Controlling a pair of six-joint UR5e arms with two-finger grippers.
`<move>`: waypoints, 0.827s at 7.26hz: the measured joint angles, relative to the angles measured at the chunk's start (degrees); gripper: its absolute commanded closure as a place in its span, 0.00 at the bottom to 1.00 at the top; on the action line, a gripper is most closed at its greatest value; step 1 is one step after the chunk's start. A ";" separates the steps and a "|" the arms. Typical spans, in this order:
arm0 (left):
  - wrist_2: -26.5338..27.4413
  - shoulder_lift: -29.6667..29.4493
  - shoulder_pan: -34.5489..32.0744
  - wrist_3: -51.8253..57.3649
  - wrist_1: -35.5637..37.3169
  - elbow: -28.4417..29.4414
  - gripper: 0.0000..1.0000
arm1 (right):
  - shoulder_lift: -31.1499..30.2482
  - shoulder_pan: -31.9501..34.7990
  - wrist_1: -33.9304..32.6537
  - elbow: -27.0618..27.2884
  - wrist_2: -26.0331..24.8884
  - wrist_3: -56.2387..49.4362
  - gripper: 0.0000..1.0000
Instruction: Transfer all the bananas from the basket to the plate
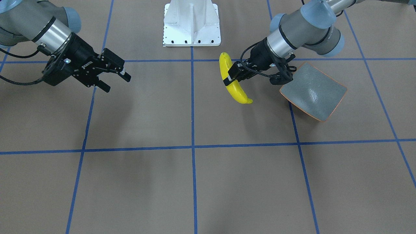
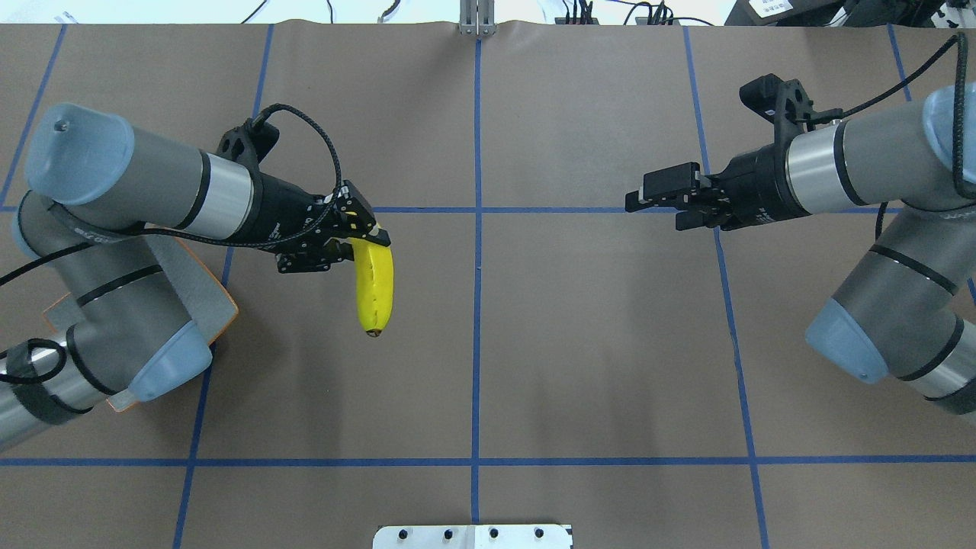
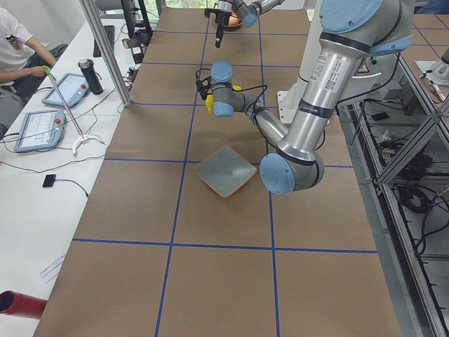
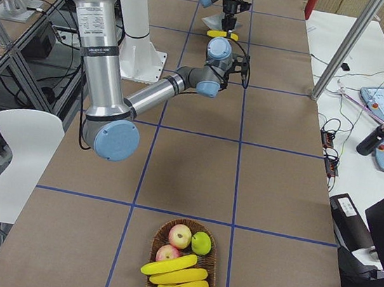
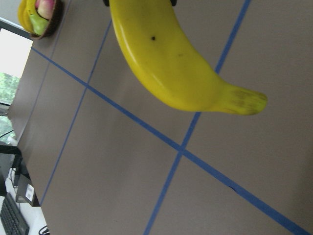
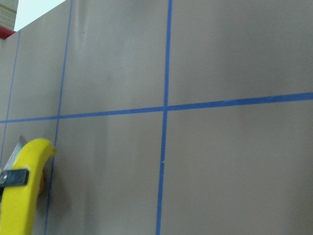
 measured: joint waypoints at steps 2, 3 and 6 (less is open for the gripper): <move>1.07 2.85 0.26 11.06 21.92 -9.63 1.00 | -0.47 0.43 -0.05 -1.49 -1.87 -0.01 0.00; 2.53 3.96 0.37 13.45 27.61 -11.74 1.00 | -0.54 0.45 -0.07 -2.10 -2.54 -0.02 0.00; 7.24 8.21 0.03 26.63 41.53 -15.46 1.00 | -0.66 0.48 -0.08 -3.41 -3.54 -0.02 0.00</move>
